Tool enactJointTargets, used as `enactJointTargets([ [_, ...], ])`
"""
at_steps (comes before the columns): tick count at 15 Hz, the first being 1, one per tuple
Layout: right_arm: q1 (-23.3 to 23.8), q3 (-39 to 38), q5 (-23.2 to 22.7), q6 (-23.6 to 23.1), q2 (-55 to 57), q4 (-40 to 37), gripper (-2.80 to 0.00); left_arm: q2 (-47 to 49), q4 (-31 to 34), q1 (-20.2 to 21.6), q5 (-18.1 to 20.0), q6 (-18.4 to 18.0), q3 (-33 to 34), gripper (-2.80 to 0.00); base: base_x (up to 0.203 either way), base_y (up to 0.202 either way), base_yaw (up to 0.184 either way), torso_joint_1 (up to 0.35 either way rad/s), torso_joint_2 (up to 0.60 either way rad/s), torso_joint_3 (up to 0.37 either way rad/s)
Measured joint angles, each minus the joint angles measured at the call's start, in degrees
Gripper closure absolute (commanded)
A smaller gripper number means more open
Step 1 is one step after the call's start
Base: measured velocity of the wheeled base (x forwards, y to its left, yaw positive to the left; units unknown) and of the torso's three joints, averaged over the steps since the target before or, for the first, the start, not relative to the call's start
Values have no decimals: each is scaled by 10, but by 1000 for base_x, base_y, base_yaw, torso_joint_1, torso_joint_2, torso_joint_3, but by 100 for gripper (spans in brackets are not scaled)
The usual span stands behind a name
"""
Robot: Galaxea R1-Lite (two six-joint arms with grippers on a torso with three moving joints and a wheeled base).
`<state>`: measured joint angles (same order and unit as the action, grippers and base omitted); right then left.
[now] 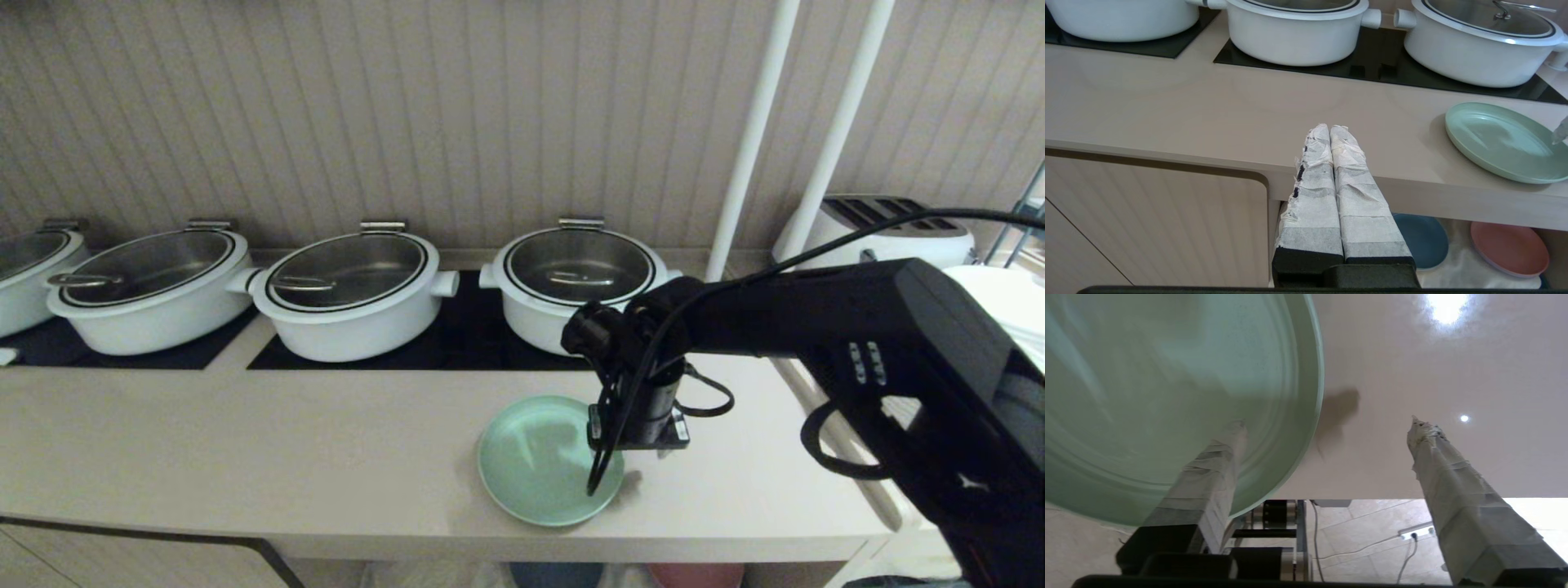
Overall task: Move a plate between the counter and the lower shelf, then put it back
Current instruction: Pick up the plate
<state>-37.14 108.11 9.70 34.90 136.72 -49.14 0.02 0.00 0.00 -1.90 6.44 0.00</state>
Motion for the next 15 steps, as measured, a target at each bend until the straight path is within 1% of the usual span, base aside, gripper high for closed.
enactJointTargets([
  [3,0,0,-1,-16,4,15,-280,0,0,0,0,0,0,0,0,0,0,0,0,0],
  [7,0,0,-3,-16,11,36,-280,0,0,0,0,0,0,0,0,0,0,0,0,0],
  [15,1,0,-7,-6,29,50,-280,0,0,0,0,0,0,0,0,0,0,0,0,0],
])
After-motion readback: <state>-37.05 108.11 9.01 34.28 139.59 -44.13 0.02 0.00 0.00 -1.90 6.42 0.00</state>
